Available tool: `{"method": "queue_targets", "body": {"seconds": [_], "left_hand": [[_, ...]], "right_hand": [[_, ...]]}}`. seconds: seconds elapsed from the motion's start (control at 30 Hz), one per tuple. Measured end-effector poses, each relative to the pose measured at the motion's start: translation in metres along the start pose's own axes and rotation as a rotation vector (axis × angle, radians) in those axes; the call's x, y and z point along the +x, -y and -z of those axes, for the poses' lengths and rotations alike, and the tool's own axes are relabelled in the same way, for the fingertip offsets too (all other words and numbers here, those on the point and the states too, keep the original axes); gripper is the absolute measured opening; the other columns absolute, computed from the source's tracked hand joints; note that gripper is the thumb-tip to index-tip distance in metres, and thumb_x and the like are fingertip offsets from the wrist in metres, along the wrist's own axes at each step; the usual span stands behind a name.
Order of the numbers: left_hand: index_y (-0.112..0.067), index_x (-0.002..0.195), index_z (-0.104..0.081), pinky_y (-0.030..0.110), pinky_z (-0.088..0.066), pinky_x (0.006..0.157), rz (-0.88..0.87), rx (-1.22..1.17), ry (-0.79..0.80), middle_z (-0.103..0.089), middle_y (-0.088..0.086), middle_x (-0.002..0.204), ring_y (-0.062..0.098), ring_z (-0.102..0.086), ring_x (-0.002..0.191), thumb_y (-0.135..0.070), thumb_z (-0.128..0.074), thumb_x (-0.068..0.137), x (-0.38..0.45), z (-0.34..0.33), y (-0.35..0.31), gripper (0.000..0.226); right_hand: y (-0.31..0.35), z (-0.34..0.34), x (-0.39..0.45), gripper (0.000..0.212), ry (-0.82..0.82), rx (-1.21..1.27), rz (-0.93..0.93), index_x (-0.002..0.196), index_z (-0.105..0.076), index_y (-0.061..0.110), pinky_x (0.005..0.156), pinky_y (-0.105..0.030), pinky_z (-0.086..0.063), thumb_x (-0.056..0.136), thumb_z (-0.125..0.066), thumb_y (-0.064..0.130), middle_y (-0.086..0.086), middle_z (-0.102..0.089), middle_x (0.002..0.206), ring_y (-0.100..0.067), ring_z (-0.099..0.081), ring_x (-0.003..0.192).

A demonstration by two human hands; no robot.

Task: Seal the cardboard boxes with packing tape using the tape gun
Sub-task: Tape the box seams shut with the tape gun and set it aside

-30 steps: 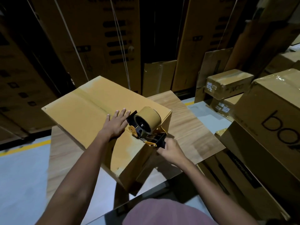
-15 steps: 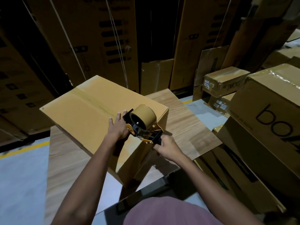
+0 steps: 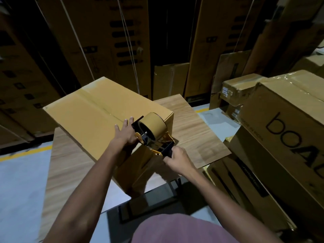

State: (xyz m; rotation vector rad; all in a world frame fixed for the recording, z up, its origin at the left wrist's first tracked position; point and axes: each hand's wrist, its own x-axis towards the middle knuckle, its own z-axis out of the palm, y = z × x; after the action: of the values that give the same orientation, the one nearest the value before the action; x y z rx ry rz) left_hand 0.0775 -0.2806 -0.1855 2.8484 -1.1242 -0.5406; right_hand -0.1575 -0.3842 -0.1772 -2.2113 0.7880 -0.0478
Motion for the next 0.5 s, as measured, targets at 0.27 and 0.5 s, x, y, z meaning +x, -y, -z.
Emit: {"method": "queue_targets", "body": {"seconds": [0.27, 0.5], "left_hand": [[-0.03, 0.161, 0.008, 0.064, 0.004, 0.121, -0.015, 0.01, -0.007, 0.02, -0.002, 0.168, 0.028, 0.014, 0.156, -0.055, -0.035, 0.104, -0.01, -0.01, -0.008, 0.076], [-0.026, 0.162, 0.003, 0.062, 0.007, 0.122, -0.012, 0.022, 0.009, 0.014, 0.001, 0.169, 0.029, 0.012, 0.156, -0.058, -0.032, 0.104, -0.008, -0.011, -0.009, 0.076]], "right_hand": [[-0.008, -0.004, -0.002, 0.034, 0.018, 0.035, -0.024, 0.07, -0.044, 0.016, 0.056, -0.032, -0.033, 0.092, -0.069, 0.018, 0.0, -0.048, 0.072, -0.019, -0.049, 0.07], [-0.013, 0.014, -0.007, 0.028, 0.0, 0.059, 0.031, 0.072, -0.048, 0.02, 0.056, -0.029, -0.039, 0.09, -0.069, 0.019, 0.002, -0.054, 0.073, -0.018, -0.053, 0.07]]}}
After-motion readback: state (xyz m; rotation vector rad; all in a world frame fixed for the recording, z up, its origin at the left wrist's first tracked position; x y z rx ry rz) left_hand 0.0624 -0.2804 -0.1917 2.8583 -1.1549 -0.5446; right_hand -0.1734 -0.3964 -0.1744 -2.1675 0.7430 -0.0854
